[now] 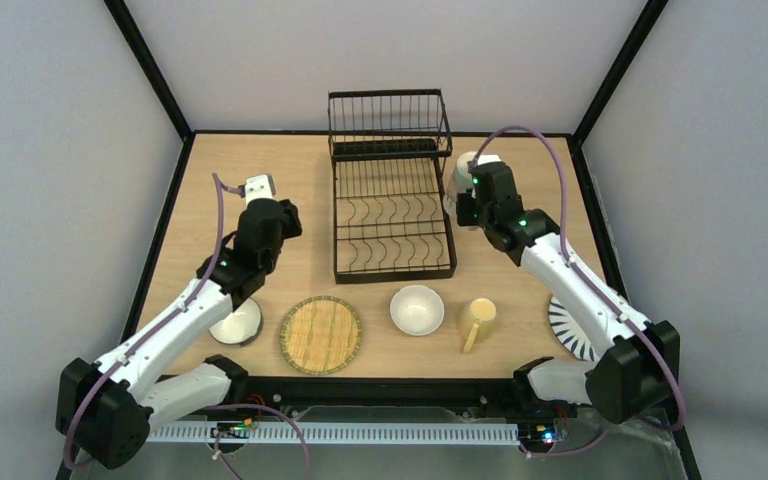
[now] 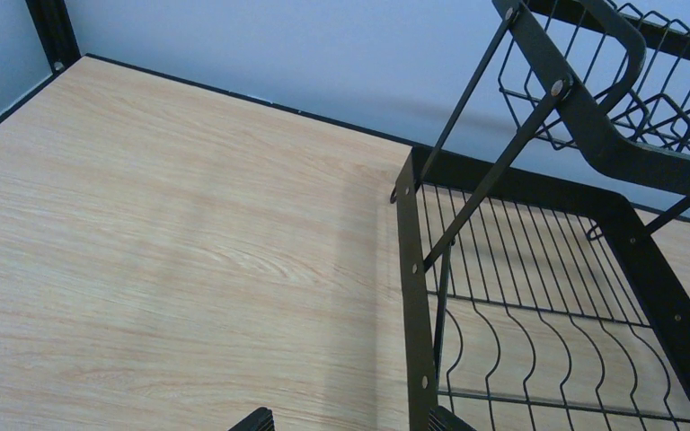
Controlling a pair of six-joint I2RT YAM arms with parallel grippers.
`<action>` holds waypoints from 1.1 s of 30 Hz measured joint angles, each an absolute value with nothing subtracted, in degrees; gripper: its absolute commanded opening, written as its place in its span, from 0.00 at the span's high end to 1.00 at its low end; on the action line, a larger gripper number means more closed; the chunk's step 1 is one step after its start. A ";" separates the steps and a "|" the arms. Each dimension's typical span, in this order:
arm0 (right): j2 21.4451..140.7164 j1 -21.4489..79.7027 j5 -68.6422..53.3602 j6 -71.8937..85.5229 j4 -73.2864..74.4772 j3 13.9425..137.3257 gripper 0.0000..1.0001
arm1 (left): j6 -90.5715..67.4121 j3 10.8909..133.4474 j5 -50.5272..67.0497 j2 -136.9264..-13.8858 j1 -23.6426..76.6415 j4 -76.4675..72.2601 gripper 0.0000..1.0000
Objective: Load the mixed dishes into the dish rack
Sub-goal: Grab the cup at the center of the board, then turn the cup upside down at the center of the board.
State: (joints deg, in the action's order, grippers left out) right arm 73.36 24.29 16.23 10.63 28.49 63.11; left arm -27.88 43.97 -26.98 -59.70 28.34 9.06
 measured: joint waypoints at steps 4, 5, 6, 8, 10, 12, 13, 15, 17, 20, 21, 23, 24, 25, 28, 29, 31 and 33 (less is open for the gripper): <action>71.90 24.91 15.90 11.31 29.80 63.07 1.00 | -27.97 43.97 -26.92 -59.13 28.34 10.41 0.01; 71.33 24.88 15.86 11.57 29.95 63.07 1.00 | -28.03 43.97 -26.89 -58.85 28.34 10.66 0.01; 71.02 24.86 15.81 11.77 30.02 63.07 1.00 | -28.10 43.97 -26.89 -58.61 28.34 10.76 0.01; 70.26 24.77 15.59 12.19 30.30 63.07 1.00 | -28.16 43.97 -26.89 -58.04 28.34 10.98 0.01; 69.82 24.77 14.98 12.71 30.68 63.07 1.00 | -28.32 43.97 -26.89 -57.60 28.34 11.11 0.01; 69.54 24.77 14.13 13.10 31.00 63.07 1.00 | -28.42 43.97 -26.87 -57.36 28.34 11.31 0.01; 69.41 24.77 13.72 13.23 31.18 63.07 1.00 | -28.51 43.97 -26.83 -57.30 28.34 11.38 0.01; 69.06 24.77 12.58 13.63 31.59 63.07 1.00 | -28.56 43.97 -26.65 -57.28 28.34 11.60 0.01; 68.62 24.77 11.22 14.17 31.97 63.02 1.00 | -28.67 43.97 -26.35 -57.28 28.34 11.92 0.01; 68.10 24.77 9.50 14.85 32.03 62.96 1.00 | -28.80 43.94 -25.89 -57.28 28.34 12.25 0.01; 67.88 24.77 8.71 15.14 32.03 62.85 1.00 | -28.84 43.94 -25.69 -57.28 28.34 12.32 0.01; 67.48 24.77 7.20 15.90 32.03 62.59 1.00 | -28.93 43.94 -25.50 -57.28 28.34 12.43 0.01; 67.40 24.77 6.44 16.14 32.03 62.50 1.00 | -28.95 43.94 -25.47 -57.25 28.34 12.47 0.01; 67.40 24.77 5.69 16.49 32.03 62.43 1.00 | -28.97 43.94 -25.41 -57.23 28.34 12.49 0.01; 67.40 24.77 3.40 17.43 31.99 62.11 1.00 | -28.99 43.94 -25.21 -56.93 28.34 12.51 0.01; 67.40 24.77 2.50 17.91 31.97 61.95 1.00 | -28.99 43.94 -25.08 -56.84 28.34 12.51 0.01; 67.37 24.77 1.02 18.50 31.59 61.41 1.00 | -28.99 43.94 -24.91 -56.64 28.34 12.56 0.01; 67.35 25.30 -0.01 18.92 31.22 60.60 1.00 | -29.02 43.94 -24.80 -56.42 28.34 12.60 0.01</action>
